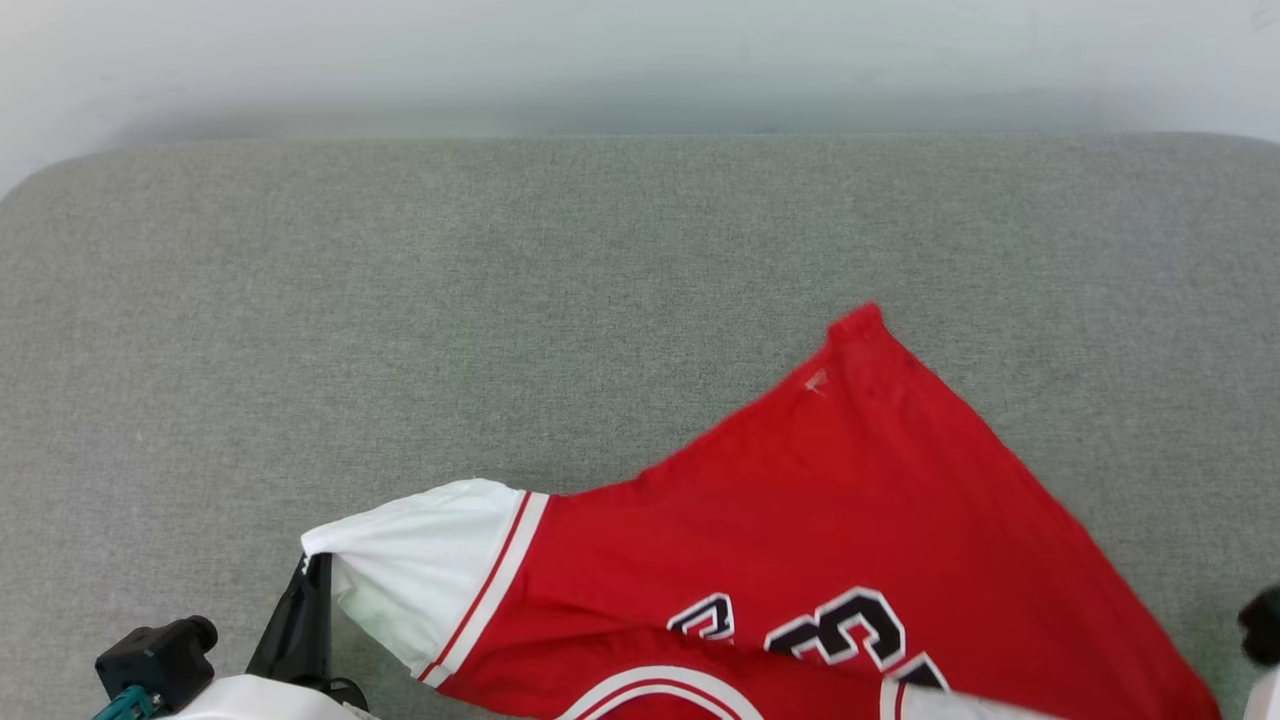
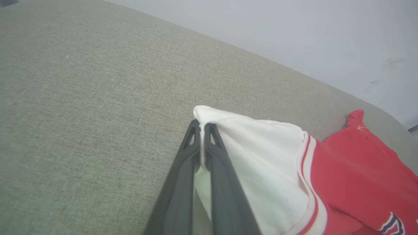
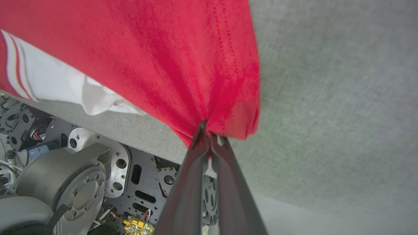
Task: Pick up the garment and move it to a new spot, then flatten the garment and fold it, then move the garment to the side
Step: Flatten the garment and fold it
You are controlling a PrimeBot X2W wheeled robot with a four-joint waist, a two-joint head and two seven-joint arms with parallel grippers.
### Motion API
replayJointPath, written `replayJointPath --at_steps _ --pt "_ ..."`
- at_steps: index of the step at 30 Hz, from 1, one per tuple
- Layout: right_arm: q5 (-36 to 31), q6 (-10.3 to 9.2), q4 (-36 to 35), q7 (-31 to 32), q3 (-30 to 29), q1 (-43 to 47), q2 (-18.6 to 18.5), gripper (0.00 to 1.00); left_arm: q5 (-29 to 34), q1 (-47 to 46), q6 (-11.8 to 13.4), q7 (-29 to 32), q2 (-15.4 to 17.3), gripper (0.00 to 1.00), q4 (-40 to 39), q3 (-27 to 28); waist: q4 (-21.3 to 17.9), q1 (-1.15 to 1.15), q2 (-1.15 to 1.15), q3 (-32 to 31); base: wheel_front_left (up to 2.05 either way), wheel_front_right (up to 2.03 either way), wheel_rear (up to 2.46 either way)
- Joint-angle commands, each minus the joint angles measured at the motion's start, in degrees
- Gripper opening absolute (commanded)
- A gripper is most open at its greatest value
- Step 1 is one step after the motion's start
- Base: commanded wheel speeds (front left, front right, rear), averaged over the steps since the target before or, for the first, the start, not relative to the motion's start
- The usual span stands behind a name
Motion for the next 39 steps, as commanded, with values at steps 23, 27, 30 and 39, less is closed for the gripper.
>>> replayJointPath --at_steps 23,27,30,39 --pt "-4.8 -0.05 -12.4 -3.3 -7.8 -12.2 1.6 1.00 1.2 -2.1 -0.1 1.1 0.7 0.00 -1.4 -2.0 2.2 0.01 0.00 1.9 0.00 0.00 0.00" --pt "-6.1 -0.05 -12.8 1.4 -3.8 -21.6 2.4 1.00 2.1 -4.7 -0.6 1.6 0.5 0.00 -1.6 -3.2 3.9 0.01 0.00 4.2 0.00 0.00 0.00" --pt "-6.9 -0.05 -10.0 5.8 -0.2 -28.4 4.0 1.00 2.6 -6.7 -1.0 1.6 -0.1 0.00 -1.4 -4.1 5.3 0.01 0.00 6.0 0.00 0.00 0.00" --pt "-10.6 -0.06 2.4 13.9 10.6 -42.7 7.8 1.00 3.8 -11.8 -2.3 0.7 -2.3 0.00 -0.7 -6.7 9.6 0.01 0.00 11.3 0.00 0.00 0.00"
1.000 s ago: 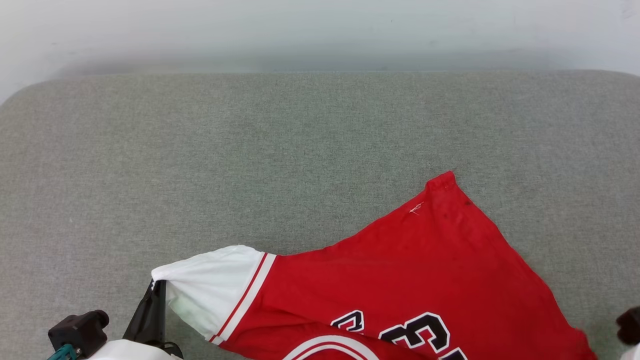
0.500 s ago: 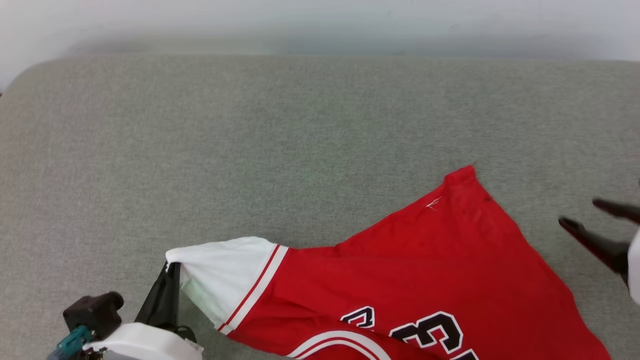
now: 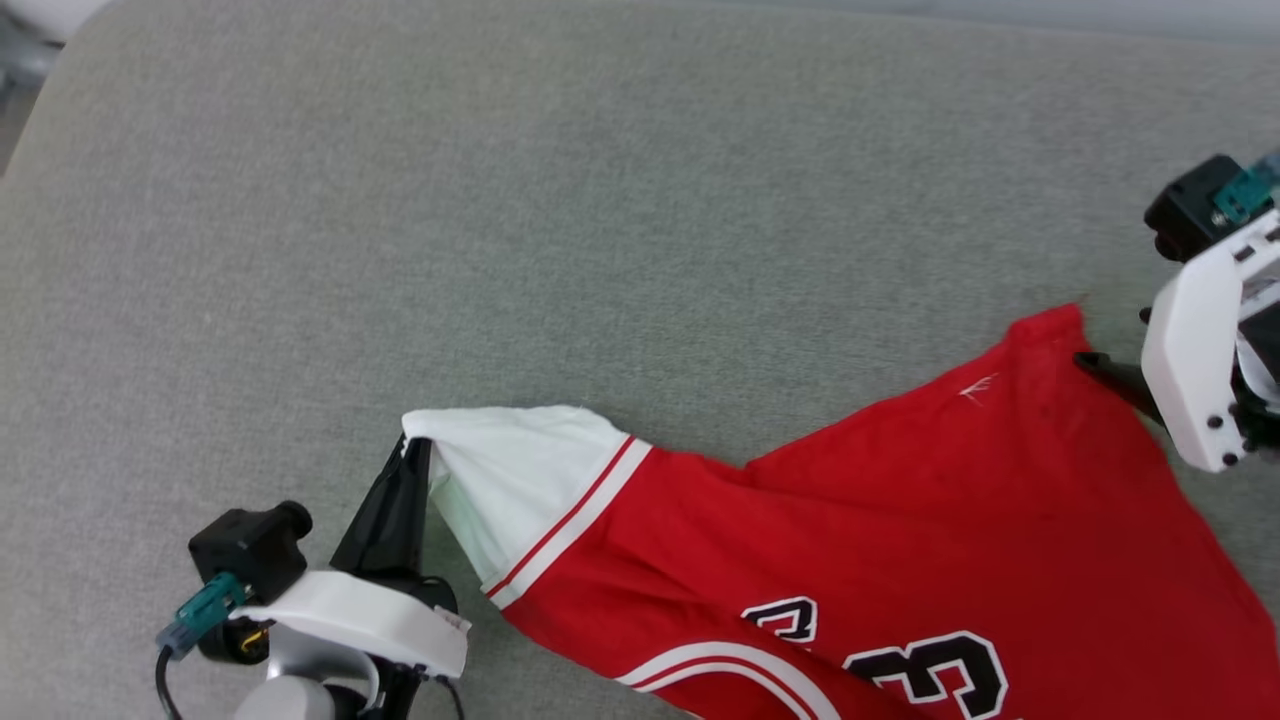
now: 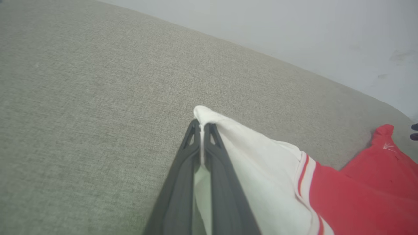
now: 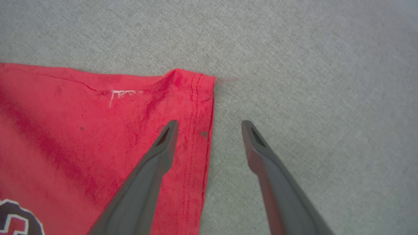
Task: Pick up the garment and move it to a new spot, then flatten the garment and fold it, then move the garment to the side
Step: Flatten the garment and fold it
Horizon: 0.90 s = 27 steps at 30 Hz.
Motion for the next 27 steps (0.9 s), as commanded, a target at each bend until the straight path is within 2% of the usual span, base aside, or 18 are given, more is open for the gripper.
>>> replayJointPath --at_steps 1,6,12,13,14,15,21,27 --pt "-0.4 -0.04 1.1 0.3 0.7 -1.2 0.6 1.00 0.3 -1.1 -0.4 -0.4 -0.4 0.00 0.1 -0.1 1.6 -0.01 0.00 1.7 0.00 0.00 0.00" --pt "-0.9 -0.04 7.2 0.6 6.0 -4.6 1.7 1.00 0.8 -3.0 -0.9 -0.9 -1.6 0.00 0.9 -1.1 3.3 -0.01 0.00 4.0 0.00 0.00 0.00" --pt "0.4 -0.03 11.4 -1.0 13.9 -4.0 2.0 1.00 0.7 -4.2 -1.4 -1.6 -2.4 0.00 2.6 -1.6 3.9 -0.01 0.00 5.0 0.00 0.00 0.00" --pt "0.8 -0.03 11.8 -1.9 14.5 -4.2 2.0 0.45 0.7 -4.4 -1.4 -1.6 -2.4 0.00 2.9 -1.5 3.9 -0.01 0.00 5.0 0.00 0.00 0.00" --pt "1.1 -0.03 12.1 -2.7 15.2 -4.4 1.9 0.08 0.6 -4.4 -1.4 -1.7 -2.4 0.00 3.1 -1.4 3.7 -0.01 0.00 4.7 0.00 0.00 0.00" --pt "1.5 -0.03 12.5 -3.9 15.7 -4.6 1.8 0.00 0.5 -4.3 -1.5 -1.7 -2.4 0.00 3.5 -1.3 3.5 -0.01 0.00 4.3 0.00 0.00 0.00" --pt "5.4 -0.03 12.6 -13.8 14.9 -5.8 1.7 0.00 0.9 -2.8 -1.3 -1.7 -1.0 0.00 5.0 -1.0 1.8 -0.01 0.00 -0.8 0.00 0.00 0.00" --pt "7.3 -0.04 9.8 -23.4 14.6 -5.6 0.3 0.00 2.1 -3.1 -0.2 -0.1 2.2 0.00 2.0 -0.1 -0.7 -0.01 0.00 -6.6 0.00 0.00 0.00"
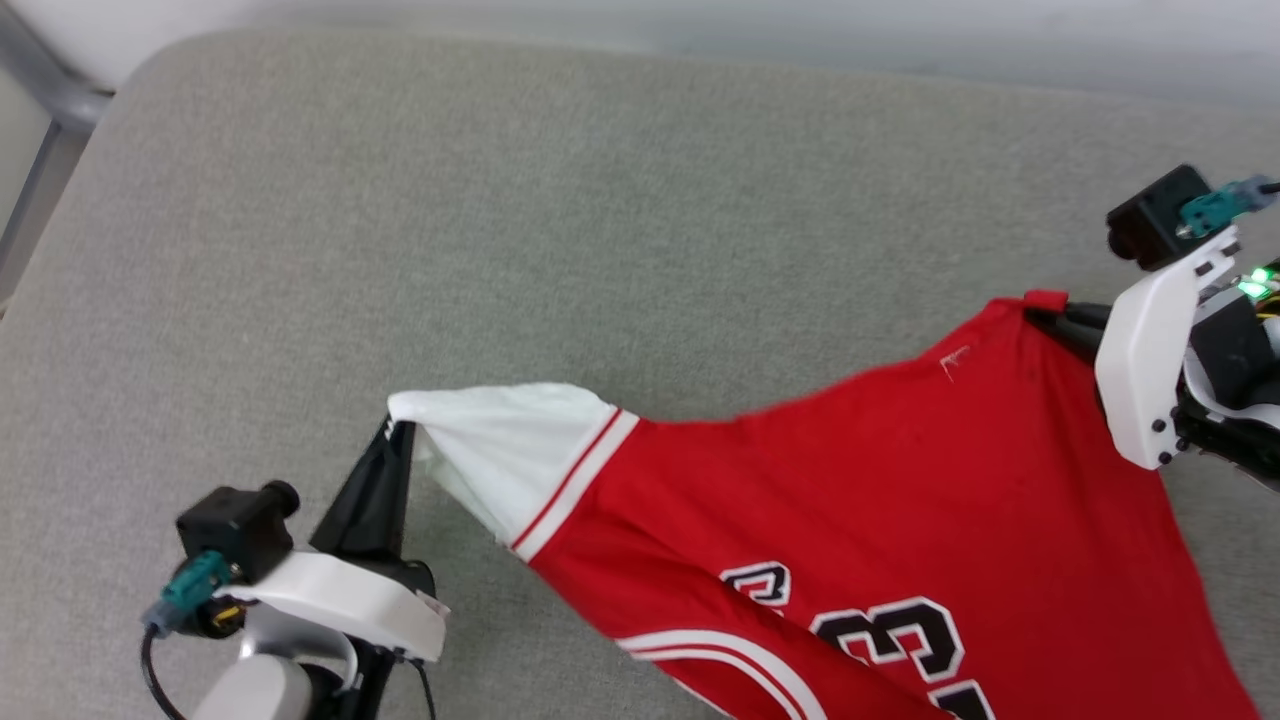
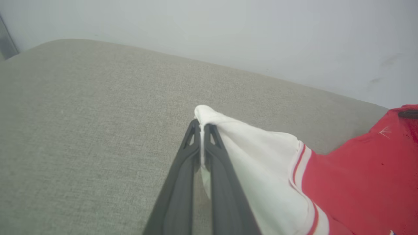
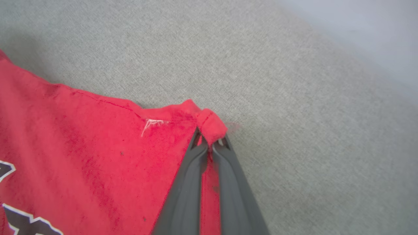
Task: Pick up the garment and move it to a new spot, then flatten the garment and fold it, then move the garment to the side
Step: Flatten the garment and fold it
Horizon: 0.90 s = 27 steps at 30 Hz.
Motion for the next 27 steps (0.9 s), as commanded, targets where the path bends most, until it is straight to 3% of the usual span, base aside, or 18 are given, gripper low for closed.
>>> replayJointPath --at_steps 1,7,14,20,27 --pt "0.4 -0.04 -0.7 -1.6 -0.3 1.0 -0.5 0.00 0.5 -1.1 0.5 0.4 0.8 0.00 -0.8 0.4 -2.1 0.00 0.00 -3.1 0.00 0.00 0.00" --pt "1.3 -0.04 -4.4 -7.5 -3.0 1.3 -1.8 0.00 2.3 -5.6 1.2 3.5 4.0 0.00 -5.6 1.3 -4.5 0.00 0.00 -6.0 0.00 0.00 0.00" --pt "-0.6 -0.04 -8.1 -11.5 -9.6 -1.0 -0.9 0.00 4.3 -16.2 1.0 7.8 7.0 0.00 -9.6 2.2 -6.6 0.00 0.00 -5.4 0.00 0.00 0.00" --pt "-5.4 -0.04 -8.5 -12.1 -17.0 -5.8 1.3 0.00 5.8 -29.6 -0.2 11.4 8.3 0.00 -9.5 2.5 -7.6 0.00 0.00 -1.3 0.00 0.00 0.00" --pt "-12.6 -0.04 -7.3 -10.7 -24.0 -17.6 5.7 0.00 7.7 -50.0 -2.6 14.5 7.7 0.00 -5.4 2.1 -8.4 0.00 0.00 7.6 0.00 0.00 0.00"
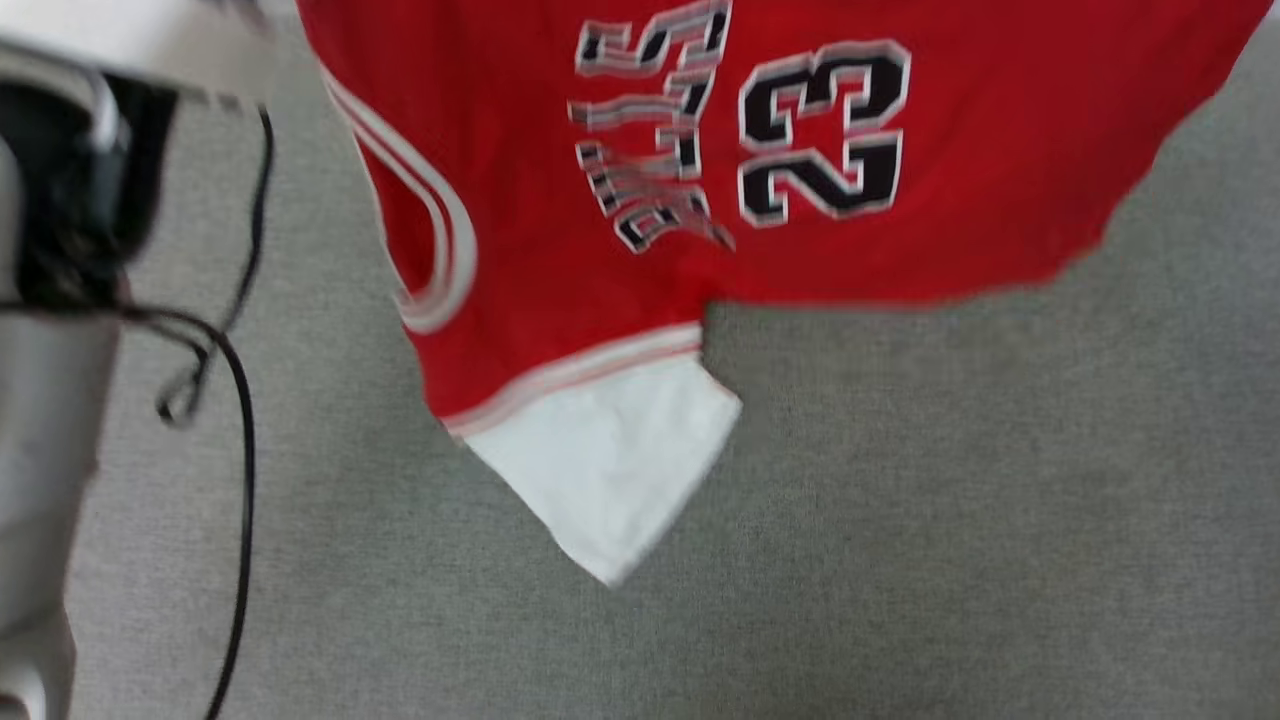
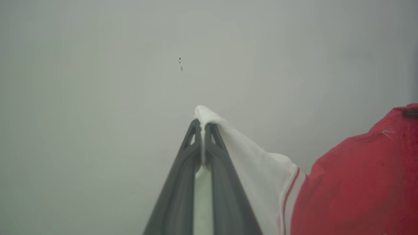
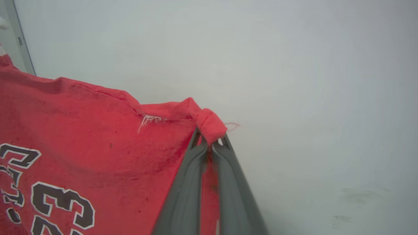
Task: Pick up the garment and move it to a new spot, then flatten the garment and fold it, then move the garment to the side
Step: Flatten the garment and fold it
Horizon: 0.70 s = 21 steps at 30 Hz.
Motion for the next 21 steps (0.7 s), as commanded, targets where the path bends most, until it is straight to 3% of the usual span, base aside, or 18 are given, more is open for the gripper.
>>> replayJointPath --at_steps 1,5,13,21 --pt "-0.5 -0.04 0.2 0.3 0.0 -1.2 0.8 0.00 0.2 -1.7 -0.4 0.2 -0.1 0.00 0.4 -0.1 -0.6 0.00 0.00 3.9 0.00 0.00 0.00" --pt "-5.6 -0.05 3.8 0.9 -2.2 -13.1 3.7 0.00 1.9 -17.2 -2.5 0.9 -1.7 0.00 6.7 -0.9 -0.8 0.00 0.00 10.0 0.00 0.00 0.00" --pt "-10.7 -0.05 11.5 -0.8 -1.9 -28.5 6.8 0.00 3.9 -35.8 -5.2 -0.5 -3.5 0.00 17.1 -1.6 -0.7 0.00 0.00 14.8 0.00 0.00 0.00" --pt "-12.1 -0.05 20.9 -4.9 0.9 -39.4 8.7 0.00 4.8 -45.1 -6.6 -3.7 -4.1 0.00 25.7 -1.9 0.2 0.00 0.00 16.4 0.00 0.00 0.00"
